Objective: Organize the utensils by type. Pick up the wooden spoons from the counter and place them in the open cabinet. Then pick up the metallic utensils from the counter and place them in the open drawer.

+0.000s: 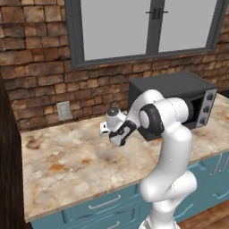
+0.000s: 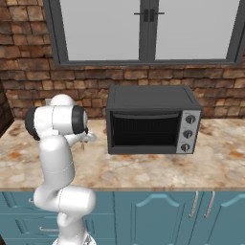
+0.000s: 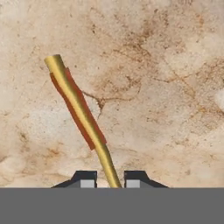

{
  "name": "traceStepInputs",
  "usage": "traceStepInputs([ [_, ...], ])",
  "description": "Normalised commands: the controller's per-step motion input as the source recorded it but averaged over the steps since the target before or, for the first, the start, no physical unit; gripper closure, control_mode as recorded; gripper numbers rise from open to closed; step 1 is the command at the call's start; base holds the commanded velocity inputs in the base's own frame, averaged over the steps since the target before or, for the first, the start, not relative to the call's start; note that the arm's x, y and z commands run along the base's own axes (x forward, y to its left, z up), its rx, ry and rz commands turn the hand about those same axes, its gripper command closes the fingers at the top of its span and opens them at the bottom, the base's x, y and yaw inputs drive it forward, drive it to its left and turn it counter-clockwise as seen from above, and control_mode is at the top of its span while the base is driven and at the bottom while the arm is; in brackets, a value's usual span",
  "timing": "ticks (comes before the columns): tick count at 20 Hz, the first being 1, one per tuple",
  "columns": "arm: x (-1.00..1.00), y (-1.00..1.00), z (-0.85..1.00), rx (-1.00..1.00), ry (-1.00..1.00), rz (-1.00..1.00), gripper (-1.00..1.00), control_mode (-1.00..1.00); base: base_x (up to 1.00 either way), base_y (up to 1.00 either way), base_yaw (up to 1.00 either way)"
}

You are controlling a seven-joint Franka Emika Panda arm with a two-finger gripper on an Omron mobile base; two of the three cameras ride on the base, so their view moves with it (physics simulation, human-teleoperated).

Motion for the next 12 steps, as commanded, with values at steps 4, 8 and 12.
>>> traceStepInputs([
  [4, -0.01, 0.06, 0.1, 0.0, 0.09, -0.3, 1.0, -1.0, 0.0, 0.0, 0.0],
  [8, -0.25, -0.36, 0.0, 0.05, 0.09, -0.44, 1.0, -1.0, 0.0, 0.0, 0.0],
  [12, -0.56, -0.56, 0.08, 0.12, 0.13, -0.56, 1.0, -1.0, 0.0, 0.0, 0.0],
])
